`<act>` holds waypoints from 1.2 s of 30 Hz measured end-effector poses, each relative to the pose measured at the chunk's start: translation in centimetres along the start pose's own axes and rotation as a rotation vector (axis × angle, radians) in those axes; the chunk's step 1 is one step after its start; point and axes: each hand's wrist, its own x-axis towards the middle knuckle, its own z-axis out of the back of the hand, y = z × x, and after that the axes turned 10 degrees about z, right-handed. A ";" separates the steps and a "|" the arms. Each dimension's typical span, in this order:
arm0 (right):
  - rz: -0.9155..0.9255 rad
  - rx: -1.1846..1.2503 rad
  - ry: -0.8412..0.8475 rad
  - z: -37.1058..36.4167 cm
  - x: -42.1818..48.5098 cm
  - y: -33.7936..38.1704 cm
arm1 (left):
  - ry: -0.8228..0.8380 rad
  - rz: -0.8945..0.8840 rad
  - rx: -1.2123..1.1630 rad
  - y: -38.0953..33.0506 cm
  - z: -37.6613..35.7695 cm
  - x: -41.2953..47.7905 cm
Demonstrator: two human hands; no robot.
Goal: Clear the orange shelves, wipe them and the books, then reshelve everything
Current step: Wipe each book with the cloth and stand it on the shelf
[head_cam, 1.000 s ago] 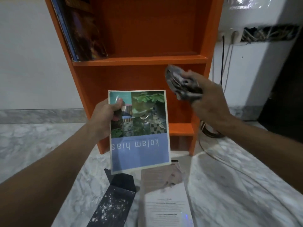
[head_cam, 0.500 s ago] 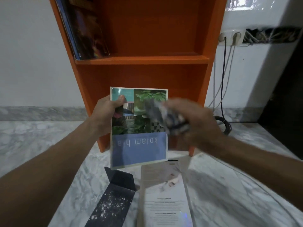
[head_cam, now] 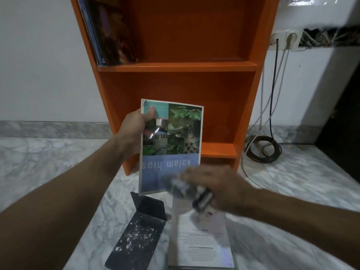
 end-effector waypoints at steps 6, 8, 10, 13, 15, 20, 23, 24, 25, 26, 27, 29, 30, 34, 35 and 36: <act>-0.291 -0.122 -0.511 6.9 8.4 -3.9 | 0.178 0.129 -0.131 -0.1 -1.5 -0.4; -0.237 -0.166 -0.330 3.5 6.8 -3.2 | 0.236 0.128 -0.191 -0.6 -2.2 -0.3; -0.038 -0.203 -0.068 -1.3 3.1 -1.4 | 0.237 0.093 -0.232 -1.1 -2.1 -0.6; 0.176 -0.080 0.322 -4.4 -1.5 0.8 | 0.165 0.048 -0.235 -0.7 -0.9 -0.2; 0.172 -0.082 0.284 -3.0 -1.7 1.1 | 0.117 0.080 -0.224 -0.6 -0.5 -0.3; -0.125 -0.095 -0.374 5.4 5.2 -2.6 | 0.215 0.206 -0.249 -0.5 -0.9 -0.8; -0.281 -0.115 -0.484 6.5 8.7 -4.3 | 0.305 0.223 -0.284 -0.8 -2.2 -0.9; -0.293 -0.058 -0.455 5.5 8.8 -3.8 | 0.325 0.212 -0.277 -1.1 -2.5 -1.1; -0.264 -0.061 -0.402 3.7 8.0 -3.1 | 0.335 0.197 -0.286 -1.3 -2.8 -1.3; -0.202 -0.088 -0.342 1.5 6.6 -2.2 | 0.317 0.174 -0.315 -1.5 -2.9 -1.1; -0.130 -0.105 -0.248 -0.7 4.7 -1.3 | 0.286 0.143 -0.352 -1.6 -2.7 -0.9; 0.053 -0.102 0.057 -4.6 0.7 0.3 | 0.243 0.090 -0.386 -1.5 -1.7 -0.4; 0.163 -0.120 0.215 -5.7 -1.0 0.7 | 0.234 0.082 -0.397 -1.3 -1.3 -0.2; 0.142 -0.056 0.181 -2.8 -1.6 1.3 | 0.234 0.094 -0.367 -1.4 -0.7 -0.2; 0.104 -0.038 0.044 -1.1 -0.4 0.9 | 0.230 0.093 -0.353 -1.4 -0.7 -0.3; 0.061 -0.018 -0.122 0.7 1.1 0.3 | 0.229 0.104 -0.337 -1.3 -0.8 -0.3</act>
